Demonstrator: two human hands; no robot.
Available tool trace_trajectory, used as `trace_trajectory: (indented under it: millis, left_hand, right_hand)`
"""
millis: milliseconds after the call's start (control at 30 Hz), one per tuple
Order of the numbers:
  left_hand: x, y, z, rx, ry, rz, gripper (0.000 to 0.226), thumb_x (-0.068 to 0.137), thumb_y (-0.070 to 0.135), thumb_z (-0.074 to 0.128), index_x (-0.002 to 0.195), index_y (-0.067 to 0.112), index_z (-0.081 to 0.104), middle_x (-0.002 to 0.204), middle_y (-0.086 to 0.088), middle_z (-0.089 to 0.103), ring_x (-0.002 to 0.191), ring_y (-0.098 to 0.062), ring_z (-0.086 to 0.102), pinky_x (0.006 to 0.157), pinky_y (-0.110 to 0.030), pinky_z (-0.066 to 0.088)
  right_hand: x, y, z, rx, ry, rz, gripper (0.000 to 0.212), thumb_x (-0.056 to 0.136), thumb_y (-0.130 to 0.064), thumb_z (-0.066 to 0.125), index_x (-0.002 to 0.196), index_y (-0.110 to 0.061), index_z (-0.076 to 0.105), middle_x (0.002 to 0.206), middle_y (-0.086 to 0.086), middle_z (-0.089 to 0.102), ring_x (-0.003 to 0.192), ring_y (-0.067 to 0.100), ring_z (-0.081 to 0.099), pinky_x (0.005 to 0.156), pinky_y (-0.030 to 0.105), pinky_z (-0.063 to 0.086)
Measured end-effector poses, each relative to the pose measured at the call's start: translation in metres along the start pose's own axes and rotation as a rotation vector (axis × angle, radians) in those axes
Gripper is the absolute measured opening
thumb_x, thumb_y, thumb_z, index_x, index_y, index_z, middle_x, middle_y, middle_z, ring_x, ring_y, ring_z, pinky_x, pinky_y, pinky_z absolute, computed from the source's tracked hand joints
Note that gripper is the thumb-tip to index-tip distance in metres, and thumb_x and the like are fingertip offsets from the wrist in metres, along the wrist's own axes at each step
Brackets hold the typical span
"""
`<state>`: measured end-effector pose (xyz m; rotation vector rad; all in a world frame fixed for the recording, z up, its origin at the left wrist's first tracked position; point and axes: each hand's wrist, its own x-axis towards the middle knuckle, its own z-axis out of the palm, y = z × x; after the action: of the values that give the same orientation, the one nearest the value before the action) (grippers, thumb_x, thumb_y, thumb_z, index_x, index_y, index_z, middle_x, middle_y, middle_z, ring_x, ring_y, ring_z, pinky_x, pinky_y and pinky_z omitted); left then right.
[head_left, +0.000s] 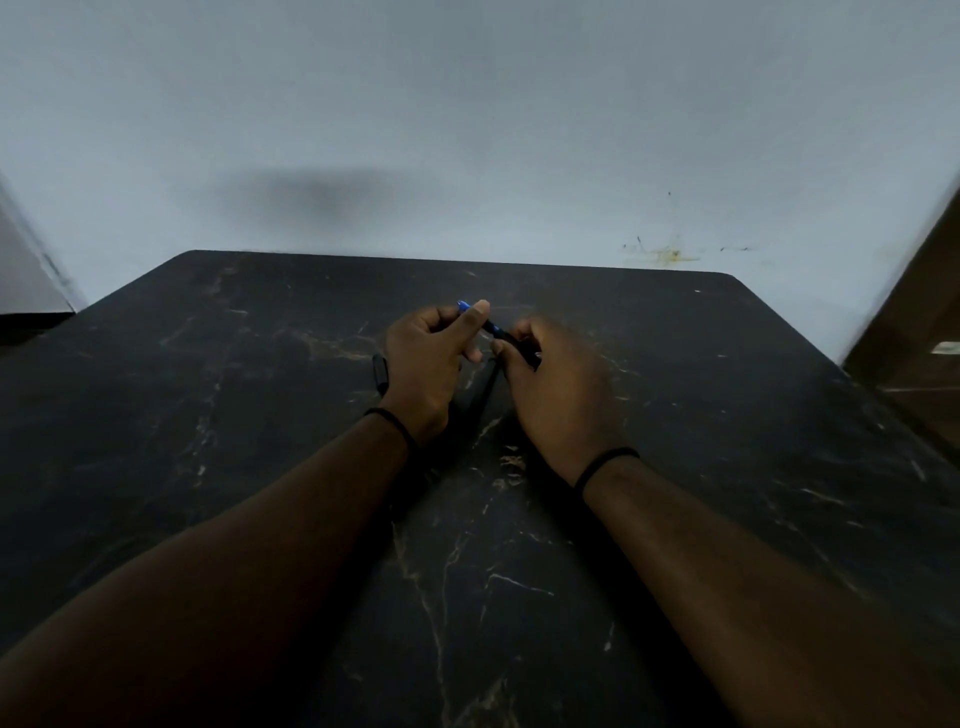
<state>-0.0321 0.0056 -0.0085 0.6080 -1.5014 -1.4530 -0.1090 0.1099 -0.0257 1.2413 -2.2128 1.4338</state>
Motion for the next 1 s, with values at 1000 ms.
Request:
trace_trajectory:
  millis: [1000]
  left_hand:
    - [-0.0053,0.0070,-0.0089,-0.040,-0.042,-0.051,0.016,0.093,0.019,0.066,0.092,0.004,0.072,0.056,-0.009,0.055,0.035,-0.006,0.032,0.036,-0.016,0.029]
  right_hand:
    - [-0.0029,0.0012,-0.0017,0.013,0.028,0.000,0.006,0.090,-0.025,0.068,0.087,-0.026,0.063,0.083,-0.009,0.062,0.076,0.008,0.057,0.066,0.032,0.051]
